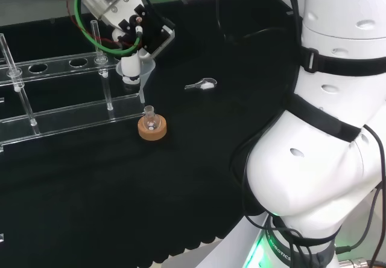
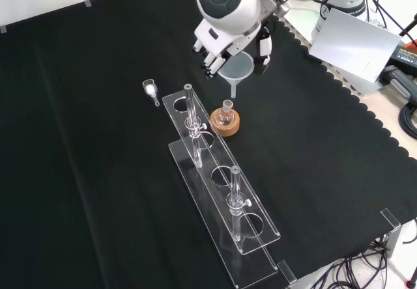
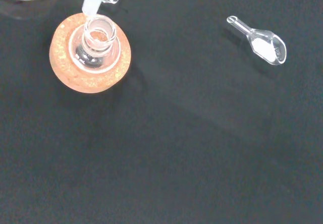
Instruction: Place the funnel on the round-bottom flask.
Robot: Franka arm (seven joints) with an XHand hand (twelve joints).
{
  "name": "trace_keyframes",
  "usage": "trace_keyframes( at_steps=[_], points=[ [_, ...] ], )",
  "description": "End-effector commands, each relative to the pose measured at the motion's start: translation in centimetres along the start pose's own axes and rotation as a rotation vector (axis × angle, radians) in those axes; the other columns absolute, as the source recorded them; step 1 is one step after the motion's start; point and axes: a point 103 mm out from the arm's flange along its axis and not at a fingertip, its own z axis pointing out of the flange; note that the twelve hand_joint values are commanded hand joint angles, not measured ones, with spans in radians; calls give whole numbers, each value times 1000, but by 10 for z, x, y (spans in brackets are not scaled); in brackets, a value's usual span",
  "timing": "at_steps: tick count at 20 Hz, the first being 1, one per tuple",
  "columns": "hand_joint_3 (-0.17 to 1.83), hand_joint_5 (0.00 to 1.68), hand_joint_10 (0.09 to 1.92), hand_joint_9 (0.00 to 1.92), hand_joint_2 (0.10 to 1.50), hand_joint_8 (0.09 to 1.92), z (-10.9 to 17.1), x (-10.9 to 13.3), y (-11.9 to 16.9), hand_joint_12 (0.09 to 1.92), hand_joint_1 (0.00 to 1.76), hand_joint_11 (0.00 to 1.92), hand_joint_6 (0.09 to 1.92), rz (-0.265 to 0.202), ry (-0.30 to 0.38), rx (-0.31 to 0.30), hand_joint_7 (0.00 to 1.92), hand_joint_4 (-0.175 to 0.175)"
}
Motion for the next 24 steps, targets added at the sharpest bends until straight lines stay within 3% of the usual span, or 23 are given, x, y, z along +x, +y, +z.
trace_keyframes(
  at_steps=[1,24],
  points=[
    [595,632,438,1082,681,708,3,1,1,1308,802,587,775,11,-10,5,745,-34],
    [597,632,440,1087,687,710,27,3,22,1300,800,599,779,7,3,6,744,-35]
  ],
)
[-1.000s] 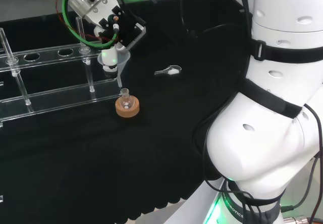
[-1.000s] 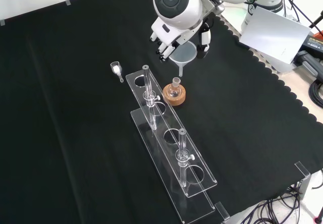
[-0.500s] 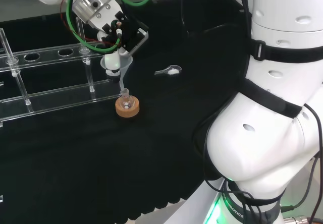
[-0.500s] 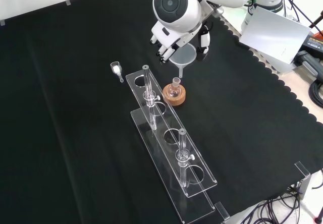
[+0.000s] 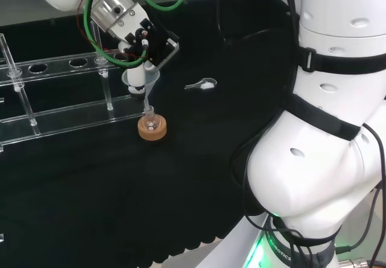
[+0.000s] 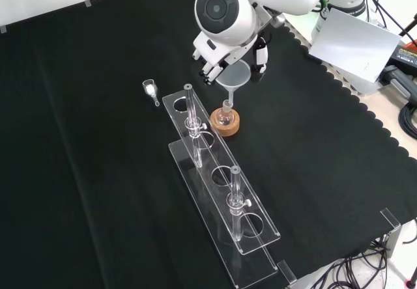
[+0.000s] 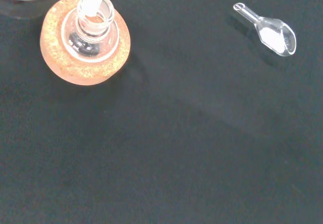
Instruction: Place the funnel on the round-bottom flask.
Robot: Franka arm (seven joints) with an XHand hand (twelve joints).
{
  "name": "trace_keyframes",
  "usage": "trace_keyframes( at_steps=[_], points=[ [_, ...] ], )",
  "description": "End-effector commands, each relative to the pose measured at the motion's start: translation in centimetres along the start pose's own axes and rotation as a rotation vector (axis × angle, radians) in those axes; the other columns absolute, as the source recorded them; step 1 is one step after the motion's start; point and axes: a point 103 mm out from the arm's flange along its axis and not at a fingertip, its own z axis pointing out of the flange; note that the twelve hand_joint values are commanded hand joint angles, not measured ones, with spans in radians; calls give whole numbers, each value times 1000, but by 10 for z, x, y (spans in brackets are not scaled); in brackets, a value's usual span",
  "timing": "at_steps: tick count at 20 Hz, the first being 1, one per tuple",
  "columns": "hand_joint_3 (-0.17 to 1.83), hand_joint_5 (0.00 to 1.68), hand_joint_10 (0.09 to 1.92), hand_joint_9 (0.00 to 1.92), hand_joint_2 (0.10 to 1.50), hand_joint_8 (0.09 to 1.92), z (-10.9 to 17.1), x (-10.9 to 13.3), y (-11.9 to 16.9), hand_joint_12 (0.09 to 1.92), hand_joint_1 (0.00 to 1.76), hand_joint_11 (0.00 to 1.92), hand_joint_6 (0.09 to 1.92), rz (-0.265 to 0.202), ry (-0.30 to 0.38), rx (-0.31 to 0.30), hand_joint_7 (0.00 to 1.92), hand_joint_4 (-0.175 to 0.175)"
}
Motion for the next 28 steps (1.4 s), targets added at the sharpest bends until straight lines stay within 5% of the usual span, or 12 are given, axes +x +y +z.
trace_keyframes(
  at_steps=[1,28],
  points=[
    [597,632,440,1088,687,710,4,-2,6,1300,800,599,779,-1,3,6,744,-36],
    [598,634,441,1090,693,714,25,1,35,1295,801,605,782,-22,16,32,741,-37]
  ],
)
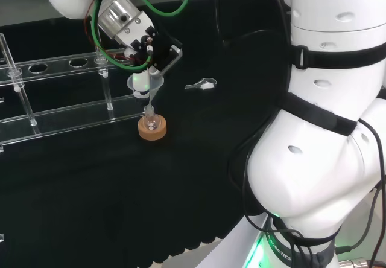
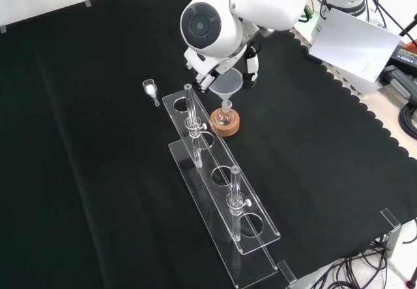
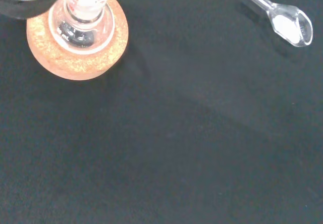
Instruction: Place the funnel on the round-bottom flask.
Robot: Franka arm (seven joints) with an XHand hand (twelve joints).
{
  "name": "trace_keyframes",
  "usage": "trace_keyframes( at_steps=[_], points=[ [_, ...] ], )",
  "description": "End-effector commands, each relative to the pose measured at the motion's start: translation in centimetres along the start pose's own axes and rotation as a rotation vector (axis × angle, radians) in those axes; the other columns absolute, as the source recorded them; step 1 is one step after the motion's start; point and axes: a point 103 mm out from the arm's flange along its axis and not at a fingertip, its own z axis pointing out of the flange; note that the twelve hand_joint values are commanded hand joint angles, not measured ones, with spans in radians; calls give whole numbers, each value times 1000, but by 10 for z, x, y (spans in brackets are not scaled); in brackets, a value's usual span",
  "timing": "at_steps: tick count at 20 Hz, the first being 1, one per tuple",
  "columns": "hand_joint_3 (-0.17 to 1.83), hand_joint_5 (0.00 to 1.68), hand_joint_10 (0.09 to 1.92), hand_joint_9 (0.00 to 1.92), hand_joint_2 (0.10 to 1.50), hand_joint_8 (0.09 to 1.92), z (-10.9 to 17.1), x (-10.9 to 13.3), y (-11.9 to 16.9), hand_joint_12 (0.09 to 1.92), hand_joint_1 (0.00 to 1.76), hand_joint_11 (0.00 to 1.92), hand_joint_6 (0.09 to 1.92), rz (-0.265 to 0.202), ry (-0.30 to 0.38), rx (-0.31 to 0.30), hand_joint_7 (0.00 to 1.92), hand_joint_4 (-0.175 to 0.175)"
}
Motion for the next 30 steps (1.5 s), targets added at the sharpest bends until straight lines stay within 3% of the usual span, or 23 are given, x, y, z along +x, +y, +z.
trace_keyframes(
  at_steps=[1,19,30],
  points=[
    [599,634,441,1090,693,714,5,1,5,1295,801,605,782,-6,3,5,741,-37],
    [599,629,440,1085,693,715,12,1,9,1293,800,605,781,-5,6,30,736,-37],
    [594,540,450,1052,672,728,13,2,9,1302,772,583,780,-5,12,32,701,-45]
  ],
)
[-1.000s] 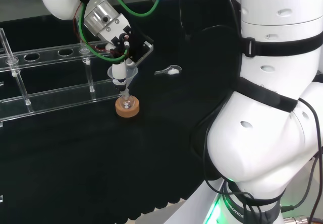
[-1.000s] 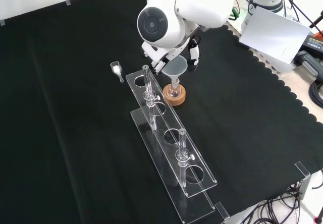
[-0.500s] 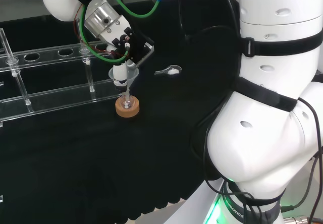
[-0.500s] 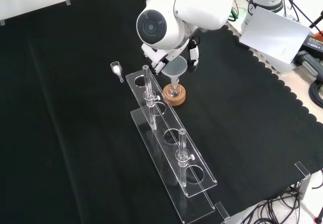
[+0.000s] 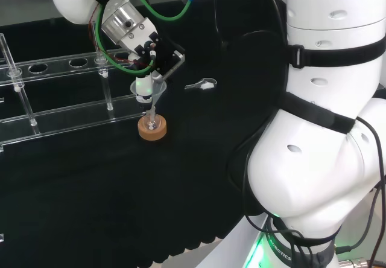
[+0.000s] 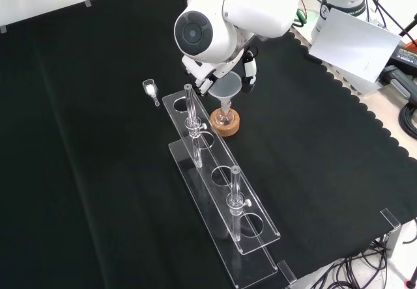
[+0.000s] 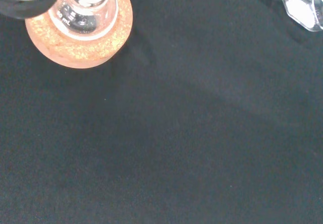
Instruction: Place the funnel on the round-bottom flask.
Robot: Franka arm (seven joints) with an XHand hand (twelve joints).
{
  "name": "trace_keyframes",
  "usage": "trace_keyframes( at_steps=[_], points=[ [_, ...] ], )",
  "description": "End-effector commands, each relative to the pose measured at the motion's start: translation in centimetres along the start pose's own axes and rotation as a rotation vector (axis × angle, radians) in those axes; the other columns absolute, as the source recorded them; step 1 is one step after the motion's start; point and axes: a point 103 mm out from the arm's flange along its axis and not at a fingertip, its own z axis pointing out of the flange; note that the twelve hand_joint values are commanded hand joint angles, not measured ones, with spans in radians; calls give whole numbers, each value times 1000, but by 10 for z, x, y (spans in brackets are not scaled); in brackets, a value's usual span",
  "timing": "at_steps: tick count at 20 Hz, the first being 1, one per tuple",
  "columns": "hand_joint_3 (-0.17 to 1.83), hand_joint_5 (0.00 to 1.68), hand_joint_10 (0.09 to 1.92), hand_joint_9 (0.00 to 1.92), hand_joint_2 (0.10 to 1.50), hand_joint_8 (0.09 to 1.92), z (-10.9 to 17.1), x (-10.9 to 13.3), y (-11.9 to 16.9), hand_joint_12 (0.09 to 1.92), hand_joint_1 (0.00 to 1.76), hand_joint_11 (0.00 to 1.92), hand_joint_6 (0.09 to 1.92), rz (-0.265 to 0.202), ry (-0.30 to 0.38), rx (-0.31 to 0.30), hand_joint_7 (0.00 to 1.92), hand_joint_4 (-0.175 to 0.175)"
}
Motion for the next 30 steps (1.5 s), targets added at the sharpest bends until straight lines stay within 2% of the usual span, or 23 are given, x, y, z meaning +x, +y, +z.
trace_keyframes(
  at_steps=[1,11,17,21,26,30],
  points=[
    [594,537,451,1051,672,729,0,1,0,1302,771,582,780,3,-6,4,700,-45],
    [590,503,457,1039,667,733,1,1,3,1302,765,577,773,-1,-9,29,684,-49],
    [579,419,462,1019,647,738,2,1,2,1304,743,566,736,-12,-22,21,662,-57],
    [551,371,514,969,629,773,7,-2,4,1322,714,552,594,-36,-22,25,617,-65],
    [499,324,562,916,629,791,7,-2,2,1337,656,531,294,-51,-23,23,565,-72],
    [482,304,568,898,628,789,5,-1,1,1342,625,522,211,-49,-30,20,546,-73]
  ],
)
